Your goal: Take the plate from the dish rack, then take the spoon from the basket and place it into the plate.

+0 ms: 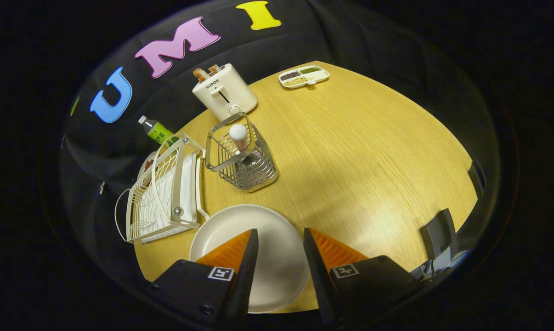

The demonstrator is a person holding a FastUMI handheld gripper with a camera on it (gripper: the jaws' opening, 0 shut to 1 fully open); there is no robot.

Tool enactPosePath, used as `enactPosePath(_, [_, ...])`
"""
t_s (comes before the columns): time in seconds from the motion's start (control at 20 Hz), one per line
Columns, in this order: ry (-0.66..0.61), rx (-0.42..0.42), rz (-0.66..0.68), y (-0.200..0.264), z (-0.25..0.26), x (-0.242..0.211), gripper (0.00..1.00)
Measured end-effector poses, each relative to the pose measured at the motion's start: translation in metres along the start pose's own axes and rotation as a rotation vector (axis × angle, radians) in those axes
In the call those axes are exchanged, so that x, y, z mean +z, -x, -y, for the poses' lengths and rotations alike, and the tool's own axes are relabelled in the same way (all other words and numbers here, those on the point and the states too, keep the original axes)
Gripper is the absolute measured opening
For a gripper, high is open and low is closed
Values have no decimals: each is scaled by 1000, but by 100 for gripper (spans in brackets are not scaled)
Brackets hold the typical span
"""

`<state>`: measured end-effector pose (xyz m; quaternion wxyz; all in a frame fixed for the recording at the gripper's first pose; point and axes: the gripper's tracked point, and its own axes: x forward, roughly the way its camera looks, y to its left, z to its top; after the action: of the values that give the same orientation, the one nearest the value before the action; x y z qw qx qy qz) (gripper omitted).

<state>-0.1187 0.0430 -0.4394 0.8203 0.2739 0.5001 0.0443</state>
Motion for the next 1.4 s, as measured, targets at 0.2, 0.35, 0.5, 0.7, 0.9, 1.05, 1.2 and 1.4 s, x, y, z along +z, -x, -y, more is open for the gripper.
enactPosePath(0.2, [57,21,51,16,-8,15,87])
enactPosePath(0.35, [83,52,103,38,-21,35,95])
enactPosePath(0.5, [133,90,182,62,-35,65,95])
enactPosePath(0.7, [266,127,286,88,-52,106,95])
enactPosePath(0.9, [385,136,316,88,-60,135,94])
enactPosePath(1.05, [493,128,289,70,-59,142,94])
enactPosePath(1.2, [583,122,225,42,-55,135,93])
enactPosePath(1.4, [653,118,143,7,-54,123,76])
